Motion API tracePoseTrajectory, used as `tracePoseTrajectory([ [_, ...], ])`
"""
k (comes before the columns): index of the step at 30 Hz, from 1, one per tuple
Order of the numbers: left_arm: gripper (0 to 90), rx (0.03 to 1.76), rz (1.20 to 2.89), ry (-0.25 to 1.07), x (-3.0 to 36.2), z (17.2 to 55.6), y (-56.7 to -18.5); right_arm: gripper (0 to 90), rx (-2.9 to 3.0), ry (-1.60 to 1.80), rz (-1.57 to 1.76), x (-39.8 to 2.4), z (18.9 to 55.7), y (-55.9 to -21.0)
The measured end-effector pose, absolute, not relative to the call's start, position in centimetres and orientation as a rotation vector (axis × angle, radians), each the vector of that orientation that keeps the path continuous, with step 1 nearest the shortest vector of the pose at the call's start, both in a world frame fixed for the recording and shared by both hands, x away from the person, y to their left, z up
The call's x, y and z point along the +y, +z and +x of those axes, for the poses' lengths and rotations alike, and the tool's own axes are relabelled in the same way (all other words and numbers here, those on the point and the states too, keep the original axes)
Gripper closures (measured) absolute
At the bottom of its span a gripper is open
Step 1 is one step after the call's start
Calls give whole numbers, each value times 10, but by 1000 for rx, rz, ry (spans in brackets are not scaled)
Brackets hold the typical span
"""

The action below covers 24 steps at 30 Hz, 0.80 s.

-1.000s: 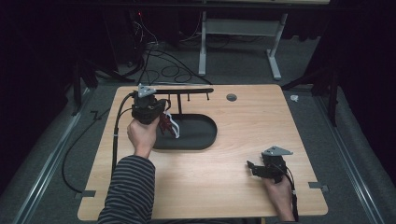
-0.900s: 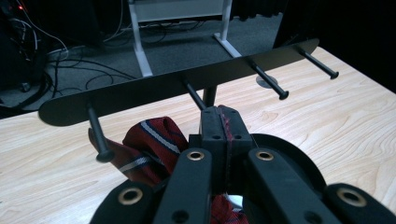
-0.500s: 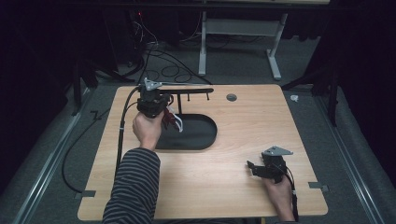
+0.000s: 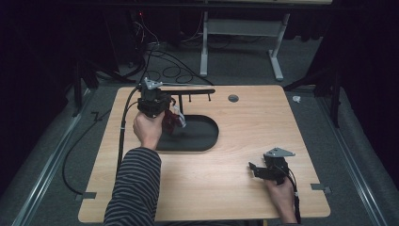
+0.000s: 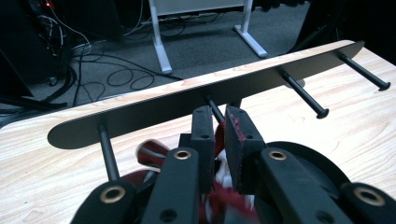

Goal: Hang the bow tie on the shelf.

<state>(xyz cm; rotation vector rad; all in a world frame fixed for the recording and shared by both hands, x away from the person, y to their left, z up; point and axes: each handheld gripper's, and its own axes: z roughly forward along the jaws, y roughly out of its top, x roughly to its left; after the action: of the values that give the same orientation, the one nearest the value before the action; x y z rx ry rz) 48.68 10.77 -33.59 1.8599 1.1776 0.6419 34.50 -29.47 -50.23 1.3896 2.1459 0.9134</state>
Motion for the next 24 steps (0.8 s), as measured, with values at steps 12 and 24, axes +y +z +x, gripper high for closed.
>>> tracePoseTrajectory([
  [12, 740, 1144, 1873, 596, 120, 467, -338, 278, 2148, 907, 1387, -294, 345, -502],
  [24, 676, 1093, 1880, 551, 130, 446, -335, 279, 2146, 906, 1383, -294, 345, -502],
])
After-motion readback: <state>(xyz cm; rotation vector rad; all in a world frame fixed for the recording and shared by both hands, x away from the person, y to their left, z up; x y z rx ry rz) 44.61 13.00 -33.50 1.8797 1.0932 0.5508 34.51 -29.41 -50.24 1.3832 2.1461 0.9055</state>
